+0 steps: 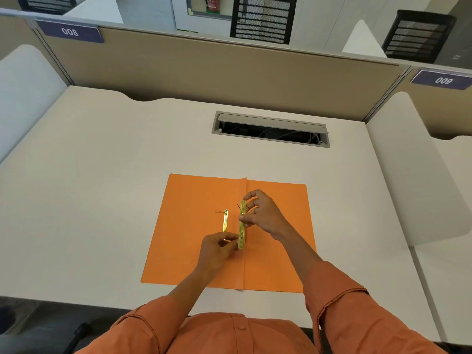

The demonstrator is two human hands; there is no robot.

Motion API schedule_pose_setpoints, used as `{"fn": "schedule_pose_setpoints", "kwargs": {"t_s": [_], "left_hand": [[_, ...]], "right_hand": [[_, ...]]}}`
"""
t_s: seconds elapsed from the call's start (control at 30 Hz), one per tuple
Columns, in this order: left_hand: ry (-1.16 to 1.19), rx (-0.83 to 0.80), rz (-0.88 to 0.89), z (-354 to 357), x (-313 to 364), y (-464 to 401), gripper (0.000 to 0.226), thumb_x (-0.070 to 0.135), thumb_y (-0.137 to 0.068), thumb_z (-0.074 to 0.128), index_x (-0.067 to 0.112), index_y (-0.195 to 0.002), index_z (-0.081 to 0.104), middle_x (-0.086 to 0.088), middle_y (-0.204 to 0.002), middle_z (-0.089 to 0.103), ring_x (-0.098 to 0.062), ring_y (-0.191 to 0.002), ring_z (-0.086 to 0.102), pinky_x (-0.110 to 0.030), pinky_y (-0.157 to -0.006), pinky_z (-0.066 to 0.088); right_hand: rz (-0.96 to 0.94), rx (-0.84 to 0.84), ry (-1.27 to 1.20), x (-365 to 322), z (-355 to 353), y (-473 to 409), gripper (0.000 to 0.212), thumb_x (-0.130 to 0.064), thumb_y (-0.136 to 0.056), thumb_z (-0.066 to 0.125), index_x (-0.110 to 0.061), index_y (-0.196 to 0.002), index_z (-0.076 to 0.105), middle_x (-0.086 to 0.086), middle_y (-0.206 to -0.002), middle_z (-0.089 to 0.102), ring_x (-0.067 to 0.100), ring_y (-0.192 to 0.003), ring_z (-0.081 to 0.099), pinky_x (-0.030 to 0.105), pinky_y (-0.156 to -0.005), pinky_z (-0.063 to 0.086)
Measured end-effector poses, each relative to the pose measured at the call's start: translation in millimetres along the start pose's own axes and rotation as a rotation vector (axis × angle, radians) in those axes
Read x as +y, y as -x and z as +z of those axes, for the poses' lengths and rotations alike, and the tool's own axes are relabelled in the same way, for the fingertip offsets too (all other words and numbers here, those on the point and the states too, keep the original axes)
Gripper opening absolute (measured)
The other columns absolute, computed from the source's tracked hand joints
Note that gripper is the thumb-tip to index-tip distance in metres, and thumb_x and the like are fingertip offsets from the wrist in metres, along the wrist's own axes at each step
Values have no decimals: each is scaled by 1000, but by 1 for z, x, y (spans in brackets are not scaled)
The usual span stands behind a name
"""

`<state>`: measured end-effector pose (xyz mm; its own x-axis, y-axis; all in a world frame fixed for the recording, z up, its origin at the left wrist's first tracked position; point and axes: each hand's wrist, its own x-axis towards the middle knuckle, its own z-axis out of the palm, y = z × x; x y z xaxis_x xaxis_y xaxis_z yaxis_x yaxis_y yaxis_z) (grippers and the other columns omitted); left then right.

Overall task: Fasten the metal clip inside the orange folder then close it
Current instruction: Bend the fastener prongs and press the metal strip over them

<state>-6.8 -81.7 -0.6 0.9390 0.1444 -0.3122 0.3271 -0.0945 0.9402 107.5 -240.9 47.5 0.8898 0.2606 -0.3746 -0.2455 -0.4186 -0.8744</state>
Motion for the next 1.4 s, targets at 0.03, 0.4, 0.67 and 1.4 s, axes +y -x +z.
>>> {"fn": "schedule_pose_setpoints", "kwargs": {"t_s": [0.03,0.4,0.67,1.4], "left_hand": [[-7,2,2,0,0,0,27,7,-88,79,34,-87,85,3,-84,81,-9,-68,71,-22,-64,56],[-27,-5,-21,1,-3,-2,15,9,-90,78,20,-95,85,1,-87,81,-27,-77,74,-37,-72,61],[13,-24,-55,-4,-3,-5,15,2,-90,77,13,-97,84,-9,-85,80,-16,-71,68,-37,-72,60],[31,-20,31,-3,31,-72,23,1,-95,70,21,-92,81,13,-61,73,0,-45,61,-12,-43,44]], "right_hand": [[1,-1,-3,0,0,0,55,7,-77,86,-12,-118,56,9,-95,61,21,-66,69,37,-63,66],[-10,9,29,-2,2,1,55,7,-77,85,-10,-120,55,9,-96,61,19,-65,69,40,-65,66],[-9,40,34,3,8,1,56,8,-77,85,-10,-121,55,8,-98,60,17,-62,67,41,-67,66],[-98,98,-7,9,18,7,49,10,-80,81,-16,-118,64,11,-105,60,27,-66,64,47,-71,67]]}}
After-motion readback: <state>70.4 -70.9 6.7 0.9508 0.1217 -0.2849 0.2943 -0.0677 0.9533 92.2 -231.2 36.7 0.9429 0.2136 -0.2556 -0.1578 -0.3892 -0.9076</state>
